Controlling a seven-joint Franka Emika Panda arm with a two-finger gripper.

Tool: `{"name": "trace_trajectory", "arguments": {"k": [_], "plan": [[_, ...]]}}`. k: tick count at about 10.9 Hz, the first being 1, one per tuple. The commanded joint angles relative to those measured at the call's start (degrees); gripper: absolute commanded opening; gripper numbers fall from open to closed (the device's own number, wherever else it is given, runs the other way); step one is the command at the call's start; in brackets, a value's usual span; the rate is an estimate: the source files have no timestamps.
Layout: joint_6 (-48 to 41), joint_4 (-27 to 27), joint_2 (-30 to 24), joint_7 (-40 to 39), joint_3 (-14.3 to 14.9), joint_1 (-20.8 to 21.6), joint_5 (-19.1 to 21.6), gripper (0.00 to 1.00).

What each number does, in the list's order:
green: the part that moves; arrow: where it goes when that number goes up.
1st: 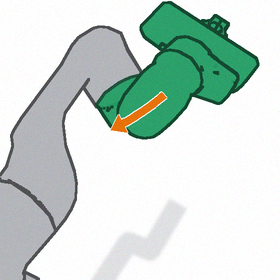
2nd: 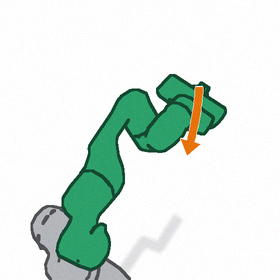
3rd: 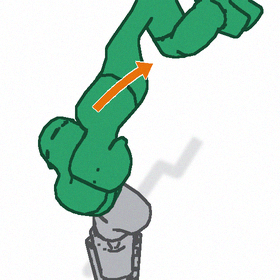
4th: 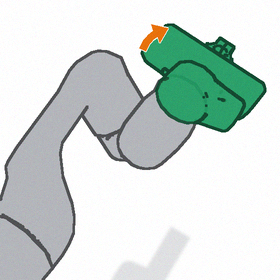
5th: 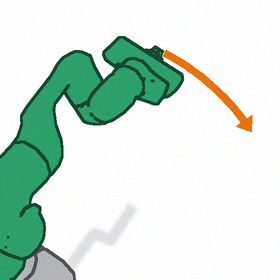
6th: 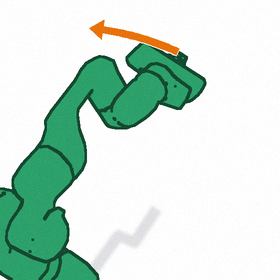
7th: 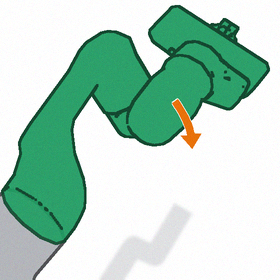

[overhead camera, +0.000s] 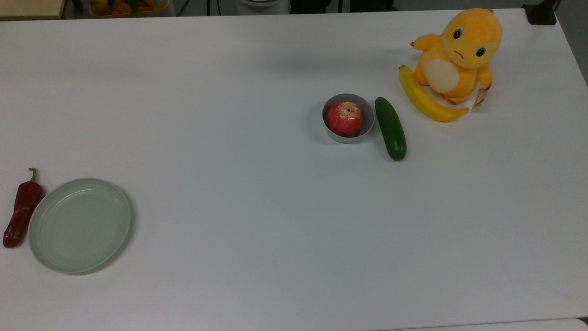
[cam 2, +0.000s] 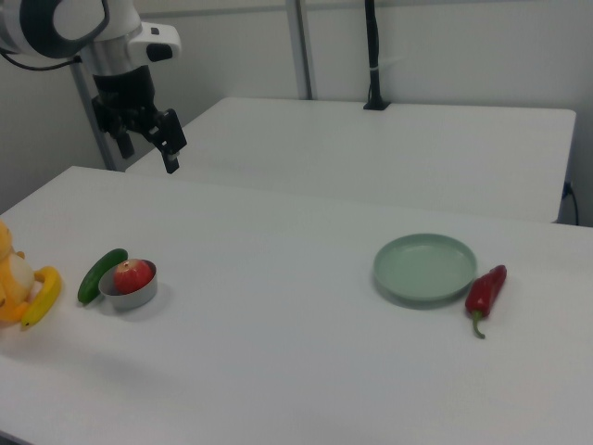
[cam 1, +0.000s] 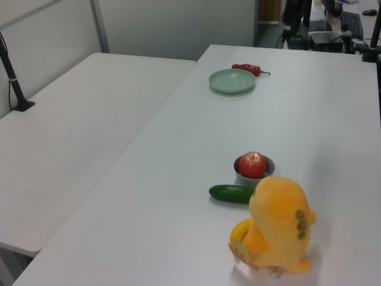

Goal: Red apple placed in the center of the desktop
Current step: 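Move the open gripper over the red apple in the grey bowl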

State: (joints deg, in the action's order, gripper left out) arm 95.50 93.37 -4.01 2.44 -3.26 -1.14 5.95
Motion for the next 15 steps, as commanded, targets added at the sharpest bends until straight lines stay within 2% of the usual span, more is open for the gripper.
{"name": "trace_trajectory", "arguments": {"k": [1,5,9,15], "plan": [[1.3,2.2,0.1,-3.9,-0.6,-0.2,0.3,1.00],[1.1,3.4,0.8,-6.6,-0.7,0.8,0.3,1.00],[1.9,3.4,4.9,-17.9,-0.9,4.9,0.2,1.00],[14.3,6.9,10.9,-23.3,-1.0,11.8,0.0,1.00]]}}
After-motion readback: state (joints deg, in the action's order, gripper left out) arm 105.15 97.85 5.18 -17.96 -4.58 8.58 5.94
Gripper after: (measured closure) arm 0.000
